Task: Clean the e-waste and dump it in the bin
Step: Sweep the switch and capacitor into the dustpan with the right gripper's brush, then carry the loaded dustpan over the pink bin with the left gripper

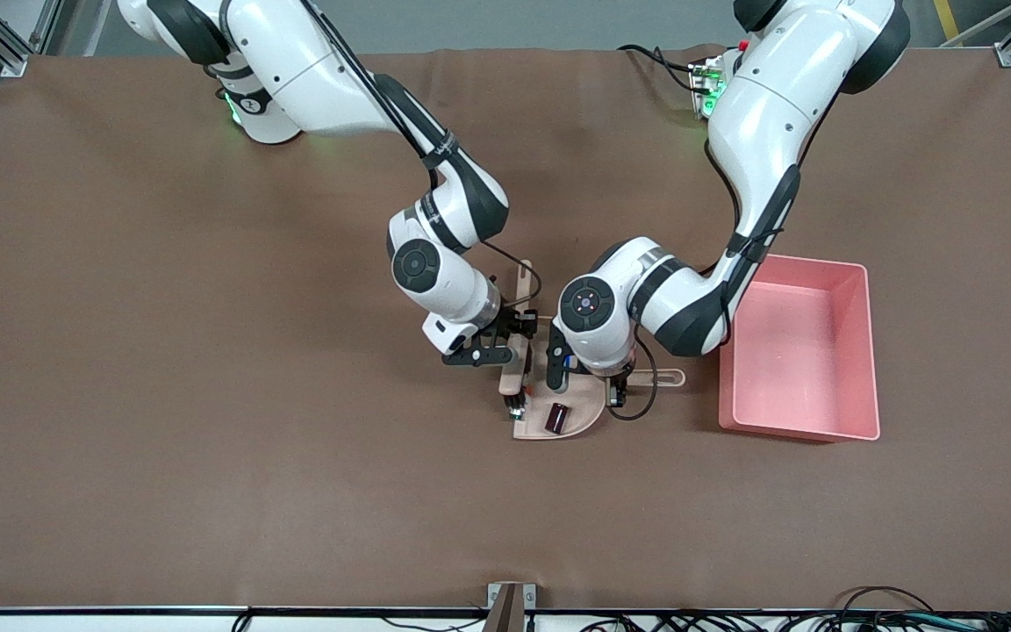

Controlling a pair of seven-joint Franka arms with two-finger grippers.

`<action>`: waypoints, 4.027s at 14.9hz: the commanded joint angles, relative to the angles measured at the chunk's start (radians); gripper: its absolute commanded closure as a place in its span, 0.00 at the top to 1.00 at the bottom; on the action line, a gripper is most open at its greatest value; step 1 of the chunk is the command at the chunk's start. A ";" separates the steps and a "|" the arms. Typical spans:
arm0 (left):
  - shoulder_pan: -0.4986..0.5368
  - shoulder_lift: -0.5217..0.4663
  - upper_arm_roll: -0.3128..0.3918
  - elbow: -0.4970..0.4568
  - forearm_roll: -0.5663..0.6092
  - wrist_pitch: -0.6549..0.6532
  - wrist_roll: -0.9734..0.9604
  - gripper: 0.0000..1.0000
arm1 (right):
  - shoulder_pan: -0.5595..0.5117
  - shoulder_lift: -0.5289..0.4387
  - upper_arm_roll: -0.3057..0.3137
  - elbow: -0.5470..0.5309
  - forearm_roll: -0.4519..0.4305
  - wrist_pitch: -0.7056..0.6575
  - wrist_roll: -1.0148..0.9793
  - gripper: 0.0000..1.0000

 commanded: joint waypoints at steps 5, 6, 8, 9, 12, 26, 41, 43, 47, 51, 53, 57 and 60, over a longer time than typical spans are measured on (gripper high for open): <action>-0.012 0.012 0.005 0.047 -0.017 -0.035 0.008 0.00 | 0.035 0.029 -0.006 0.072 0.023 0.006 0.101 0.01; -0.012 0.014 0.007 0.049 -0.017 -0.037 0.008 0.00 | 0.032 0.026 -0.006 0.072 0.014 -0.004 0.114 0.01; -0.012 0.012 0.007 0.052 -0.017 -0.046 0.008 0.00 | 0.016 0.010 -0.011 0.071 0.009 -0.044 0.112 0.01; -0.012 0.012 0.007 0.052 -0.017 -0.046 0.008 0.00 | 0.006 0.000 -0.015 0.072 0.007 -0.088 0.112 0.01; -0.010 0.014 0.005 0.062 -0.018 -0.046 0.006 0.00 | -0.052 -0.022 -0.022 0.074 -0.014 -0.181 0.101 0.01; 0.010 -0.009 -0.004 0.118 -0.188 0.106 -0.028 0.00 | -0.526 -0.410 -0.026 -0.205 -0.425 -0.493 -0.205 0.01; 0.790 -0.374 -0.464 -0.344 -0.336 0.078 0.363 0.00 | -0.770 -0.498 -0.025 -0.633 -0.425 -0.196 -0.523 0.02; 0.861 -0.438 -0.466 -0.398 -0.324 0.044 0.486 0.00 | -0.775 -0.469 -0.025 -0.632 -0.424 -0.196 -0.532 0.02; 1.004 -0.520 -0.464 -0.488 -0.316 0.040 0.659 0.00 | -0.805 -0.401 -0.025 -0.617 -0.416 -0.198 -0.531 0.04; 1.123 -0.604 -0.458 -0.539 -0.101 0.029 0.672 0.00 | -0.807 -0.395 -0.025 -0.604 -0.413 -0.212 -0.520 0.05; 1.180 -0.615 -0.456 -0.540 -0.055 0.024 0.673 0.00 | -0.808 -0.389 -0.025 -0.595 -0.413 -0.213 -0.520 0.19; 1.190 -0.609 -0.461 -0.542 0.093 0.026 0.640 0.00 | -0.799 -0.390 -0.025 -0.568 -0.414 -0.250 -0.523 0.52; 1.182 -0.604 -0.514 -0.605 0.245 0.040 0.527 0.00 | -0.796 -0.401 -0.025 -0.529 -0.417 -0.267 -0.534 0.82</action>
